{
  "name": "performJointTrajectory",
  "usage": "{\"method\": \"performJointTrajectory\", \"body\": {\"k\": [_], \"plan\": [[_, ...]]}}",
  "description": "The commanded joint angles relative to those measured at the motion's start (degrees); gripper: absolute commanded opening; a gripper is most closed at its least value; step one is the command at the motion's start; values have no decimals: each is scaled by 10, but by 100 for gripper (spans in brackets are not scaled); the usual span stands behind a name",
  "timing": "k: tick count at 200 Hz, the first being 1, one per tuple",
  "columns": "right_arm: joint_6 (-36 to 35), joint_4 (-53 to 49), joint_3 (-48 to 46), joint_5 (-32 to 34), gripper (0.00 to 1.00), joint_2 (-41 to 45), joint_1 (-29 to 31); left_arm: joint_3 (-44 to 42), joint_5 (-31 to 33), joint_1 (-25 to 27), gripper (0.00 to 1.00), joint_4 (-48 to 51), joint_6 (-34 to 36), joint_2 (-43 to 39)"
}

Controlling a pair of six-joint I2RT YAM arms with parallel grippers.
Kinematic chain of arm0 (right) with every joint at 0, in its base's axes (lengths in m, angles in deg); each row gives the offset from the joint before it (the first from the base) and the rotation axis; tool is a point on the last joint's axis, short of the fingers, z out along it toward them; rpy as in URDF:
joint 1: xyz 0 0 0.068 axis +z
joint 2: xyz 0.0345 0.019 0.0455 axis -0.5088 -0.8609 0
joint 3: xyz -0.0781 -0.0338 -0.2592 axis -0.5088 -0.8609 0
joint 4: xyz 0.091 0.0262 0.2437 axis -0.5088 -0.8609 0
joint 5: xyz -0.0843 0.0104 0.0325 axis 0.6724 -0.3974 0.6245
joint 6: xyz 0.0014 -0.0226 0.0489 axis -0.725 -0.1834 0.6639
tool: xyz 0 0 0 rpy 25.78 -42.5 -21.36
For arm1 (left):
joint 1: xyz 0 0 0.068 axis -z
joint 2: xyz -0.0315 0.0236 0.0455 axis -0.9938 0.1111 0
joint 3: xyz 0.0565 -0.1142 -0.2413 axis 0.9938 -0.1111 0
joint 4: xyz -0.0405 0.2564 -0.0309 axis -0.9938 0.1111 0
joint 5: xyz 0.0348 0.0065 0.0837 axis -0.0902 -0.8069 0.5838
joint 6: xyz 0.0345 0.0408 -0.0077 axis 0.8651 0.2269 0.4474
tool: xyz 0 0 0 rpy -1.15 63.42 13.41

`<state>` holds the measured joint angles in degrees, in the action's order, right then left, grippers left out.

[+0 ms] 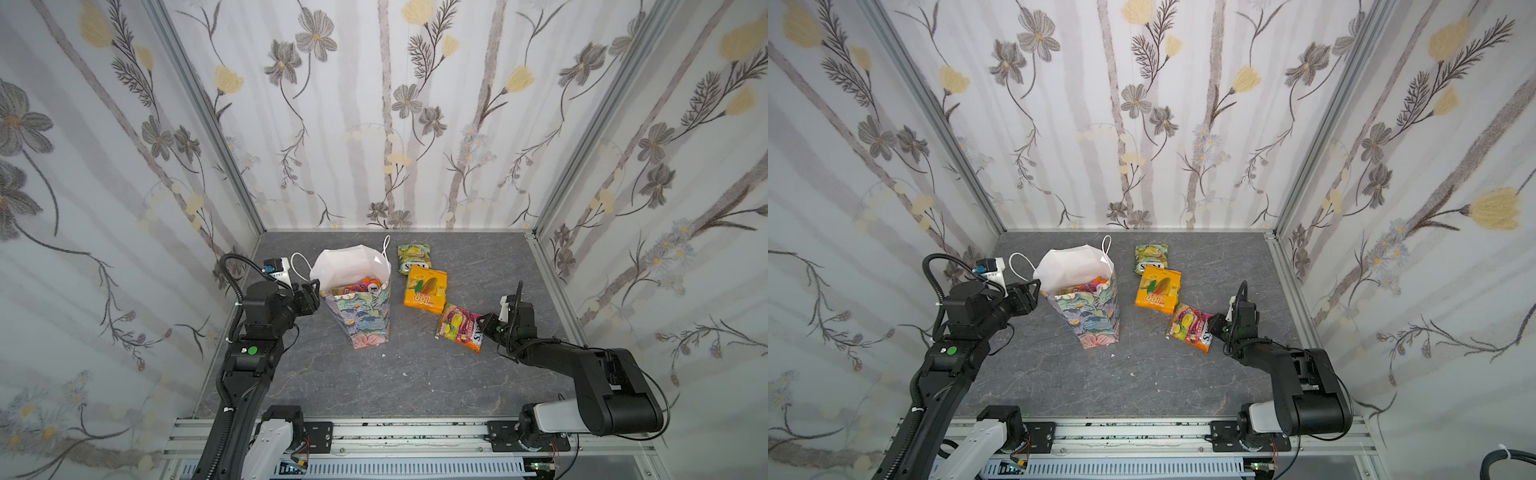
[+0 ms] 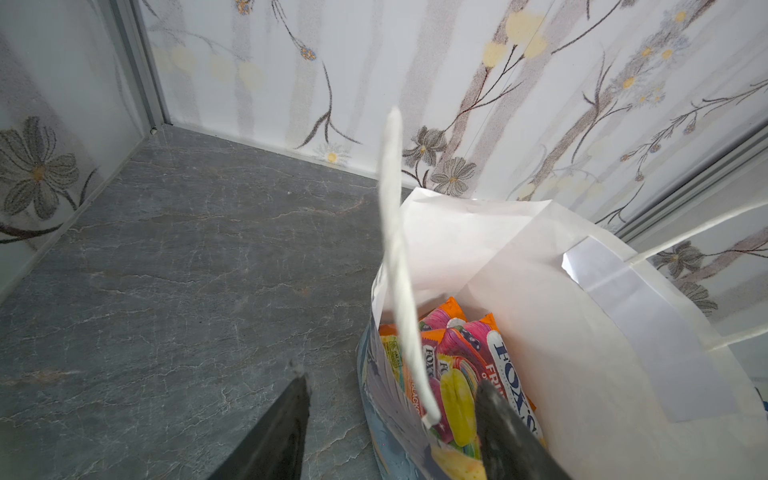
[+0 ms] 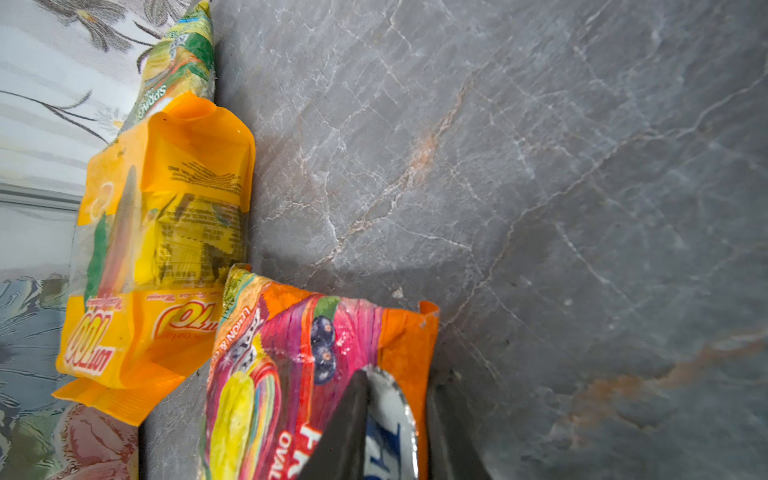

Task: Place the snacks into the paper bag

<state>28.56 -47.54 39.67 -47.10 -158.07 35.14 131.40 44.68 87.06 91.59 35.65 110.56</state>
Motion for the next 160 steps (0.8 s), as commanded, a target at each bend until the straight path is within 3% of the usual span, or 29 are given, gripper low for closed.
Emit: {"method": "performJointTrajectory", "body": {"k": [1, 31, 108, 160], "plan": [[-7, -22, 13, -4, 8, 23, 0, -1, -7, 0, 63, -13, -6, -2], [-19, -52, 23, -1, 0, 61, 0, -1, -10, 0, 63, -14, -6, -8], [-27, -90, 67, -83, 0, 141, 4, -2, -15, 1, 63, -15, -5, -9], [-36, -181, 146, -96, 0, 233, 14, -4, -15, 0, 63, -17, -8, -14]]}}
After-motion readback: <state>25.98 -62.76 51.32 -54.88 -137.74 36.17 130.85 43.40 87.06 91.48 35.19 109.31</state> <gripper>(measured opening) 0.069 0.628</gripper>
